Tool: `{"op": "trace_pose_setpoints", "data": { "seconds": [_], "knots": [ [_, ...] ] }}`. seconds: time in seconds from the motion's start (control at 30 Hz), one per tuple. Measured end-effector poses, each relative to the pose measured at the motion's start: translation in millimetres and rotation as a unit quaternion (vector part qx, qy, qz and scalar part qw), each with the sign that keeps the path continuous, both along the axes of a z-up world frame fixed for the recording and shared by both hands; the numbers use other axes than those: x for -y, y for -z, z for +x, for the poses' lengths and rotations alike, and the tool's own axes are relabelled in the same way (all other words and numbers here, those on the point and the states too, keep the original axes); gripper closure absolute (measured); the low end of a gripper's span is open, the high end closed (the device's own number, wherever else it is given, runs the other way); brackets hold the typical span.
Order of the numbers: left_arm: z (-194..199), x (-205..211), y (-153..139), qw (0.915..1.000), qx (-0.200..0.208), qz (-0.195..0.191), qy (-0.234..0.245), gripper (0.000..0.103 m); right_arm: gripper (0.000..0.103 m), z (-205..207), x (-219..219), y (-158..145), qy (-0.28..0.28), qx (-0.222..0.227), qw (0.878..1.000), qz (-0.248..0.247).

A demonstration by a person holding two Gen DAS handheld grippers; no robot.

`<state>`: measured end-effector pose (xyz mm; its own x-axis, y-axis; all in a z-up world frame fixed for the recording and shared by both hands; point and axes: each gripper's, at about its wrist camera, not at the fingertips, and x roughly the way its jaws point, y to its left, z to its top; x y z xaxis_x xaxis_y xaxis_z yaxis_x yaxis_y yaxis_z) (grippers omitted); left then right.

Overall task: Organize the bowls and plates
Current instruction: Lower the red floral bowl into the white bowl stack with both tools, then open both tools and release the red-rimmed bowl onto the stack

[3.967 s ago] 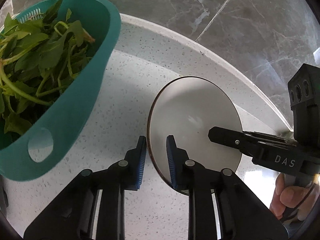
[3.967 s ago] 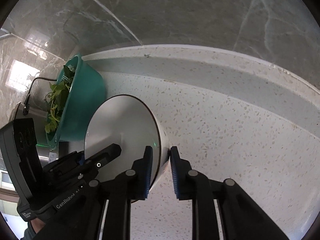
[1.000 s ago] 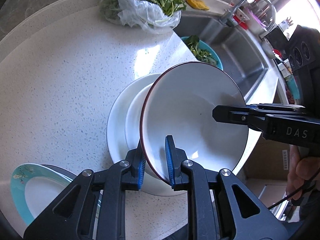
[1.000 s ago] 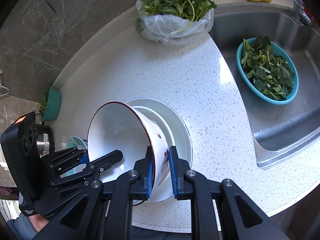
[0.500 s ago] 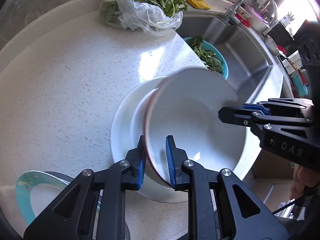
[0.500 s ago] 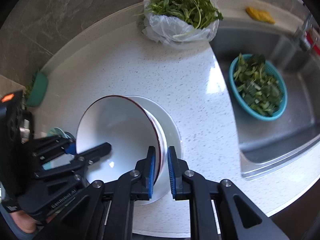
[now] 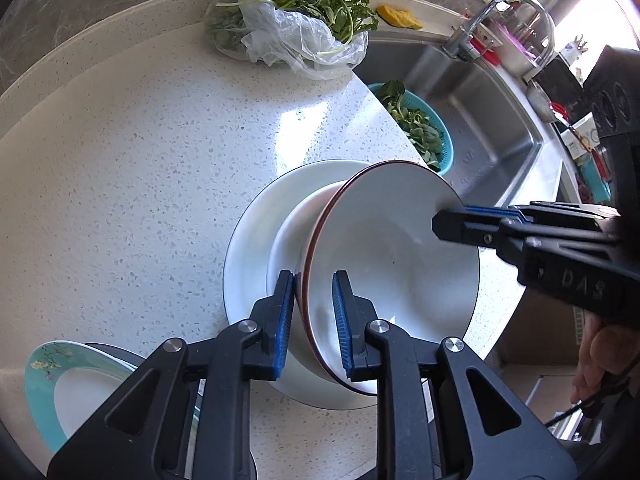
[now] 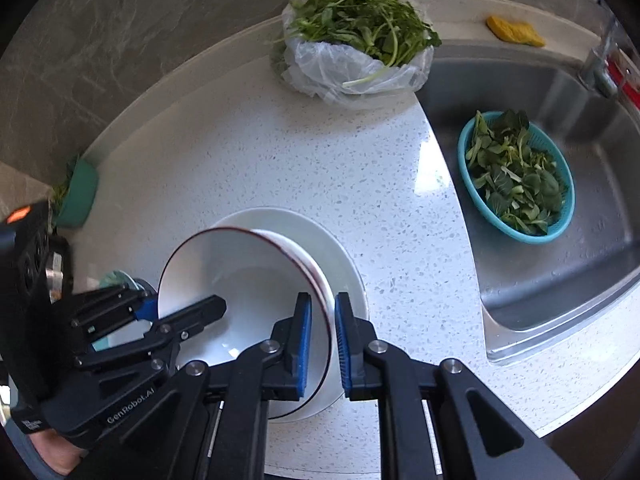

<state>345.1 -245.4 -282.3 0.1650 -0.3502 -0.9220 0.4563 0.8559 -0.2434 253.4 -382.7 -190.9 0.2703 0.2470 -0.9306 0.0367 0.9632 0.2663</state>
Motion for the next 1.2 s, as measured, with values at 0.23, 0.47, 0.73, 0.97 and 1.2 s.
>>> {"op": "trace_pose_setpoints", "data": {
  "seconds": [0.23,0.47,0.73,0.97,1.2],
  "knots": [
    [-4,0,-8,0.9993,0.007,-0.037,-0.009,0.057,0.090,4,1,11,-0.004,-0.006,1.000,0.019],
    [-7,-4,-17,0.9968,0.015,-0.069,-0.035,0.044,0.091,8,2,22,-0.025,-0.022,0.999,0.030],
    [-11,-11,-21,0.9936,0.033,-0.073,-0.079,0.030,0.093,15,-4,20,-0.081,-0.026,0.996,0.017],
    [-18,-20,-30,0.9910,0.046,-0.077,-0.100,0.030,0.093,15,-4,20,-0.093,-0.027,0.995,0.016],
    [-36,-38,-49,0.9867,0.071,-0.096,-0.110,0.030,0.092,13,-9,22,-0.091,-0.021,0.996,0.000]
  ]
}}
